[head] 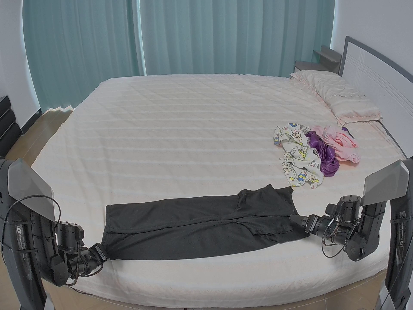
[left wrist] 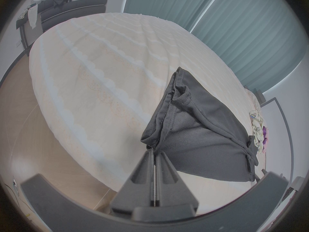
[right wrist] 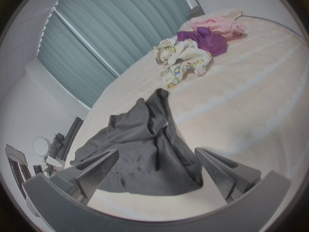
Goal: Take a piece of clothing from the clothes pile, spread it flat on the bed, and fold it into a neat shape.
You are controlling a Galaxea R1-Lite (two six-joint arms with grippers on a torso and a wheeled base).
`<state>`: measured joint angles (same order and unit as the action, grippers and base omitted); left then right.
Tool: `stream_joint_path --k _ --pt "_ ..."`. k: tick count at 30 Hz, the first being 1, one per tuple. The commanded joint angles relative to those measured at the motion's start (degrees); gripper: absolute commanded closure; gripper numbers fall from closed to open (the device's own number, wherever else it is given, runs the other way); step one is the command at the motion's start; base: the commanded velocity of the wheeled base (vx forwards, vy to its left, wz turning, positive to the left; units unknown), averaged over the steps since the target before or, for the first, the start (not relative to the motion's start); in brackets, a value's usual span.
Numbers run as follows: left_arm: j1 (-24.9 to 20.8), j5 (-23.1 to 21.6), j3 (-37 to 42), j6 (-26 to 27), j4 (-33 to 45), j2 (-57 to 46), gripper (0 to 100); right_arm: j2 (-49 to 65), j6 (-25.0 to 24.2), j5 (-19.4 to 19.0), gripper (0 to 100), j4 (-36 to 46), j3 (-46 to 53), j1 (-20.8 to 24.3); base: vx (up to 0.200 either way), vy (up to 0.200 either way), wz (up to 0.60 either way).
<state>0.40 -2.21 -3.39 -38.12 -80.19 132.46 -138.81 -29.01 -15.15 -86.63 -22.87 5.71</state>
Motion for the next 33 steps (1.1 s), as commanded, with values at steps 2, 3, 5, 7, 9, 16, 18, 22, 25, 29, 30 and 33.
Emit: stream_joint_path --k 2,3,5,7,9,16,18,22,25,29,30,33 --pt "0.2 -0.3 -0.7 -0.3 -0.1 0.3 100 2.4 -0.1 0.1 0 4.8 1.0 -0.1 0.000 0.000 0.00" --pt "0.3 -0.3 -0.8 -0.3 -0.1 0.4 100 2.6 0.0 0.1 0 6.4 0.9 -0.3 0.000 0.000 0.00" --pt "0.5 -0.3 -0.9 -0.3 -0.1 0.8 100 3.1 -0.1 0.1 0 9.0 0.5 -0.3 0.000 0.000 0.00" --pt "0.5 -0.2 -1.1 -0.3 -0.1 1.2 100 3.4 -0.1 0.0 0 11.1 0.3 -0.2 0.000 0.000 0.00" --pt "0.5 -0.2 -1.1 -0.3 -0.1 1.2 100 3.0 -0.2 0.1 0 11.5 0.0 0.3 0.000 0.000 0.00" --pt "0.5 -0.2 -1.1 -0.3 -0.1 1.2 100 4.3 -0.2 0.1 0 12.4 0.5 -0.3 0.000 0.000 0.00" --pt "0.5 -0.2 -1.2 -0.3 -0.1 1.2 100 4.1 -0.2 0.1 0 12.9 0.2 -0.2 0.000 0.000 0.00" --pt "0.5 -0.3 -1.3 -0.5 -0.1 1.2 100 2.8 -0.2 0.2 100 15.4 0.0 0.4 0.000 0.000 0.00" --pt "0.5 -0.3 -1.3 -0.5 -0.1 1.2 100 3.7 -0.1 0.2 100 15.9 0.5 0.4 0.000 0.000 0.00" --pt "0.5 -0.2 -1.3 -0.3 -0.1 1.2 100 5.3 0.2 0.2 100 17.8 0.7 -0.1 0.000 0.000 0.00" --pt "0.5 -0.2 -1.3 -0.3 -0.1 1.2 100 5.8 0.5 0.2 100 19.5 0.7 -0.2 0.000 0.000 0.00" --pt "1.0 -0.1 -1.3 0.1 -0.1 1.1 100 7.9 1.1 0.1 100 24.0 0.5 -0.3 0.000 0.000 0.00"
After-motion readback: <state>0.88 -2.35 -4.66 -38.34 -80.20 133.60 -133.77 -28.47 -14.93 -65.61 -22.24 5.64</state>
